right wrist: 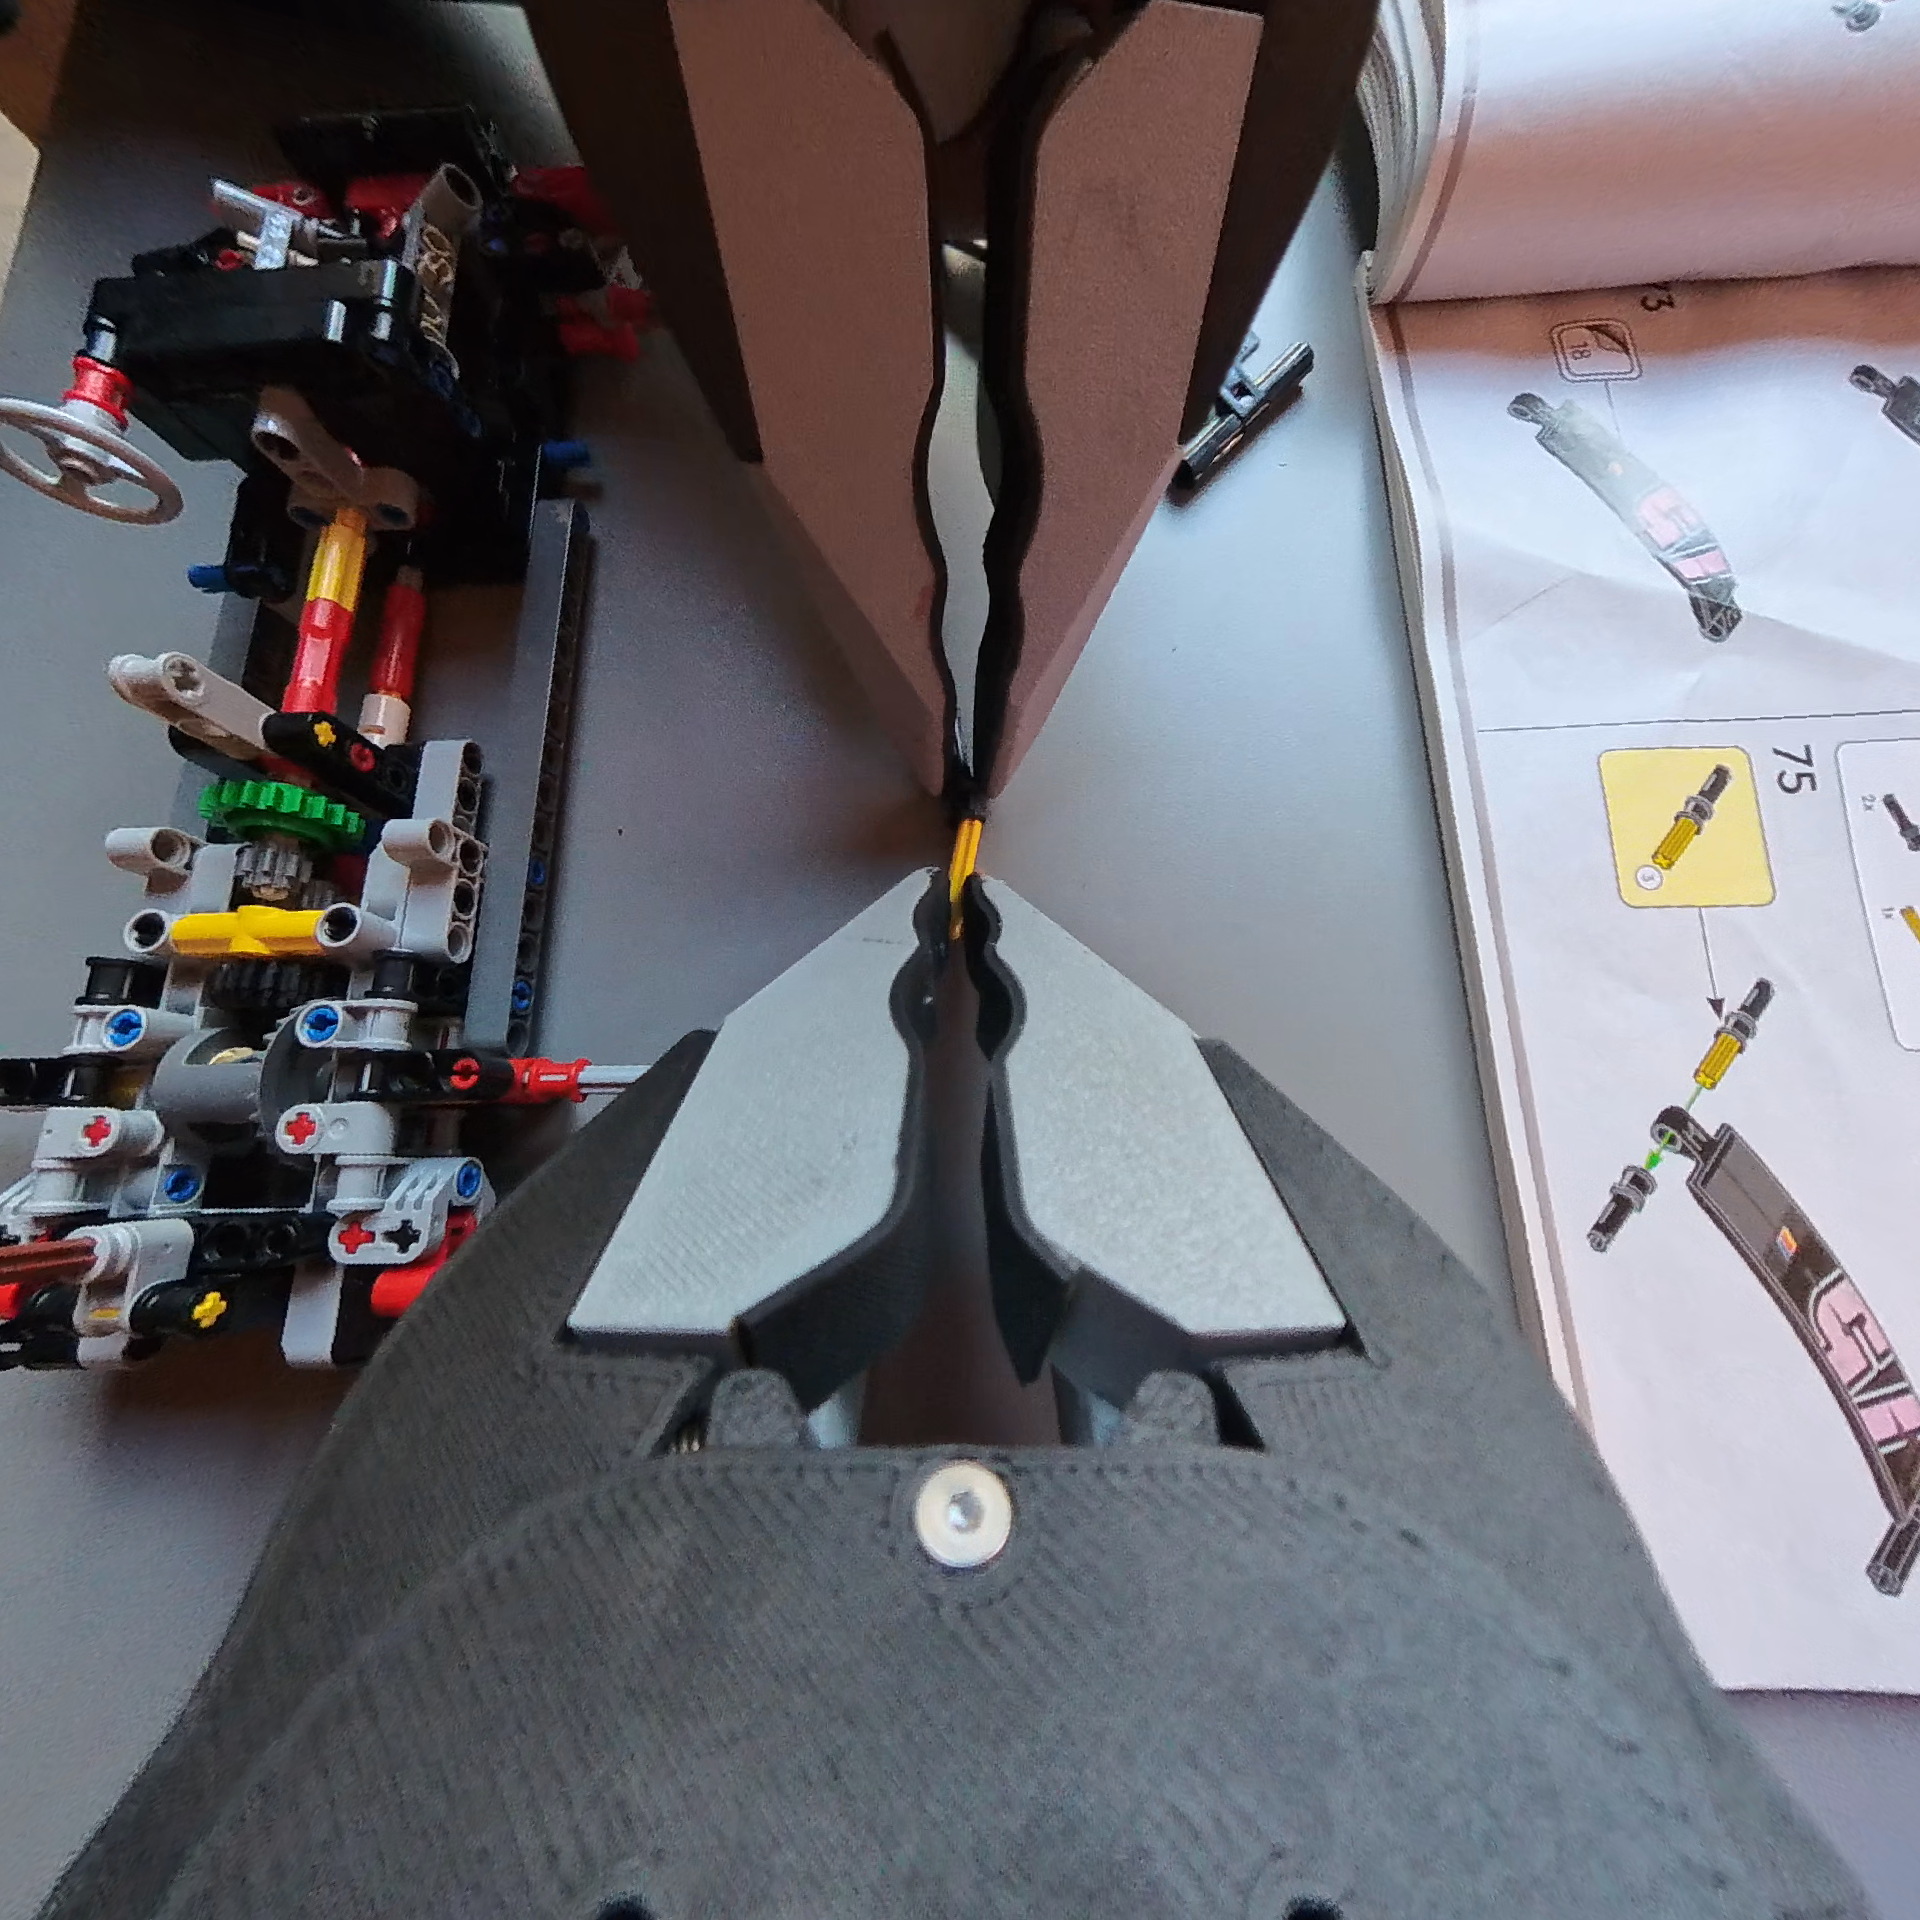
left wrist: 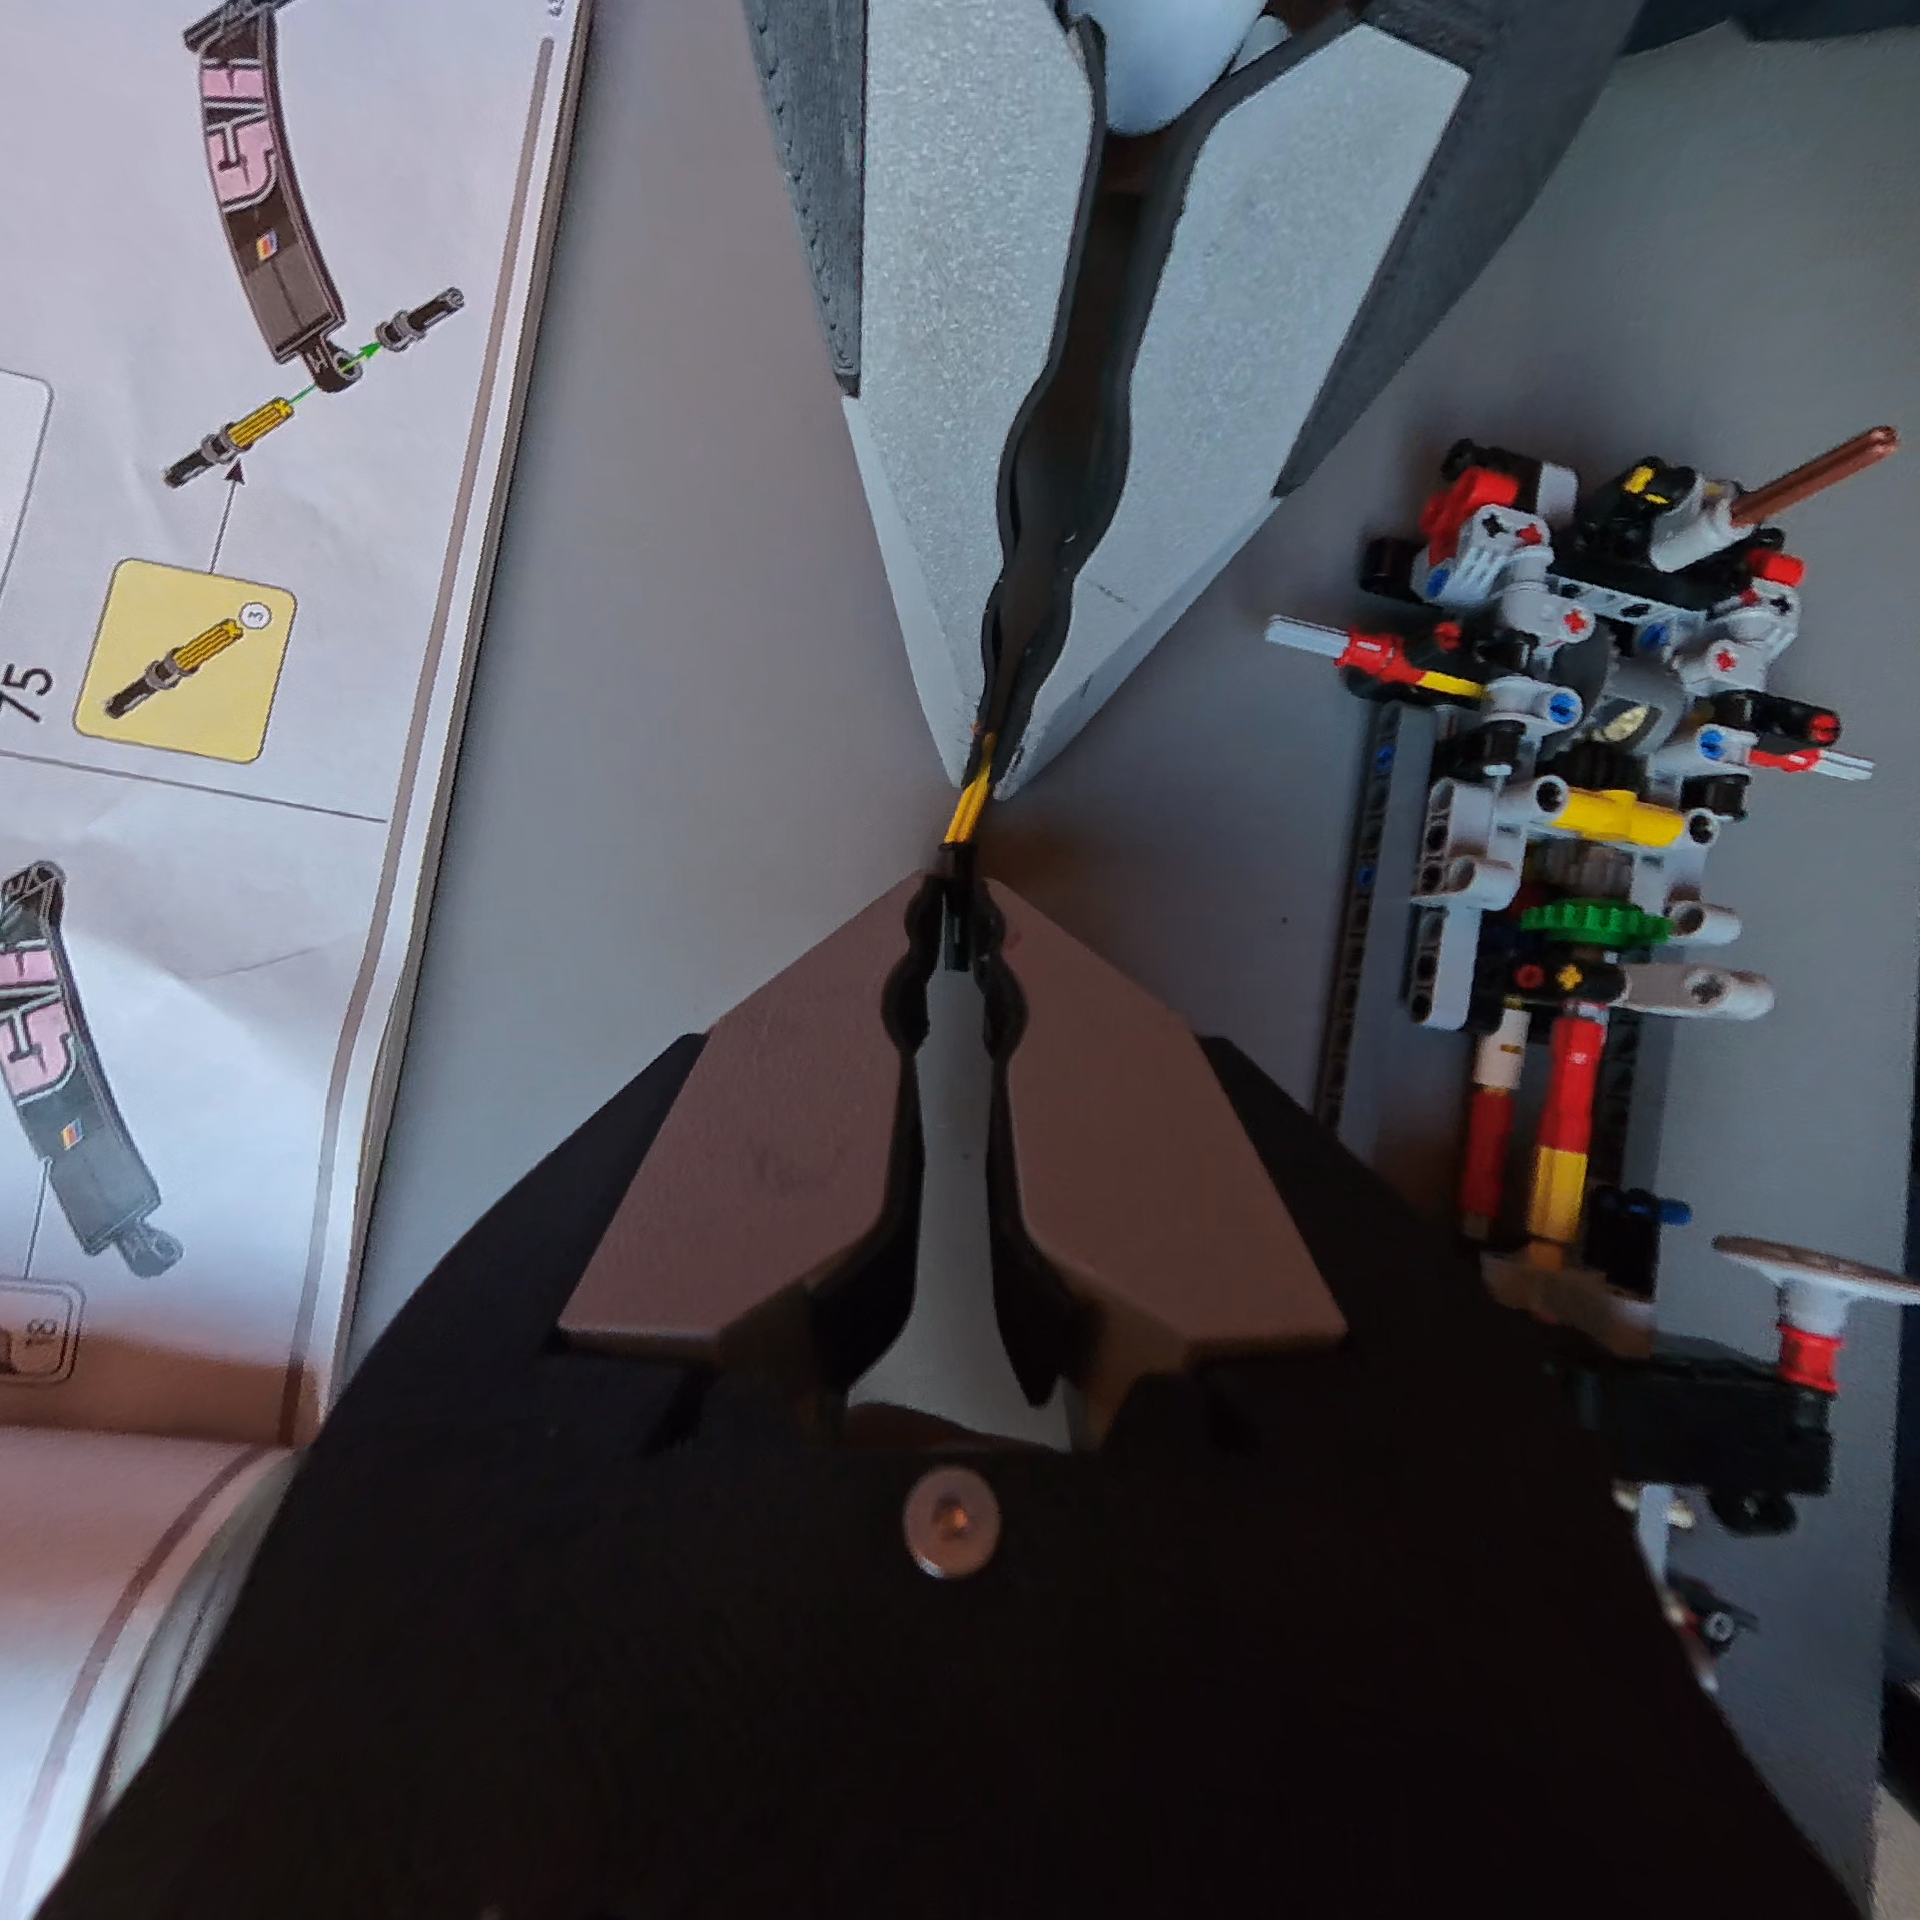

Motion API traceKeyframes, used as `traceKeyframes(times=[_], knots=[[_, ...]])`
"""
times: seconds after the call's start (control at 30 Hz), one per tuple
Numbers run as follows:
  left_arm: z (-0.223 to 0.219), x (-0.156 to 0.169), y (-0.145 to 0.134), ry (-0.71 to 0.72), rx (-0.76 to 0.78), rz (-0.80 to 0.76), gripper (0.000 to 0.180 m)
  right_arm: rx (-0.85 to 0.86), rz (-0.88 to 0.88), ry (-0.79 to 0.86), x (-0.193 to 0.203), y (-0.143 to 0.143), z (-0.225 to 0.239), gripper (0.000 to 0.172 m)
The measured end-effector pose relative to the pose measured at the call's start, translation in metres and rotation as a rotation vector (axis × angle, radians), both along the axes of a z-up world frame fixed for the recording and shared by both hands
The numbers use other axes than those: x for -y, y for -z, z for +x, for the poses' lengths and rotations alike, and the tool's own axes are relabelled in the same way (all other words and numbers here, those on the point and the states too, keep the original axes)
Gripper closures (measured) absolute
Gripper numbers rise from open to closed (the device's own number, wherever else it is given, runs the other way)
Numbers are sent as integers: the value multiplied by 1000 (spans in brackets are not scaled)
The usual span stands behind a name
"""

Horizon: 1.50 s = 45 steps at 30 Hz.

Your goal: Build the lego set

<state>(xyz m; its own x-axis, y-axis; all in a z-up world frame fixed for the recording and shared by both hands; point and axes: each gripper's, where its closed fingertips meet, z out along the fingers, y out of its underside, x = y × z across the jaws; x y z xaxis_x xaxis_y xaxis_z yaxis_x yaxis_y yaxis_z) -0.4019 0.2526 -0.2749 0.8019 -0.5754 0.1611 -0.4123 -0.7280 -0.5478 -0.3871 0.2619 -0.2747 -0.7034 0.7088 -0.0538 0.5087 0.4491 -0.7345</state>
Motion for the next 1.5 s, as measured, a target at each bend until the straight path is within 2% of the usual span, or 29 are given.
traceKeyframes(times=[0.3, 0.4, 0.63, 0.87, 1.5], knots=[[1, 3, 0, 132, -16, 57, 178, -31, 29, -53, 4, 0, 2, 171], [1, 3, 0, 90, 9, 20, 178, -27, 26, -47, 4, 0, 1, 171], [1, 3, 0, 110, 3, 49, 178, -33, 30, -49, 4, 0, 0, 171], [1, 3, 0, 93, 82, 39, 179, -32, 29, -50, 4, 0, 1, 171], [2, 3, 0, 160, -45, 81, 178, -75, 72, -69, 6, 0, -1, 171]])
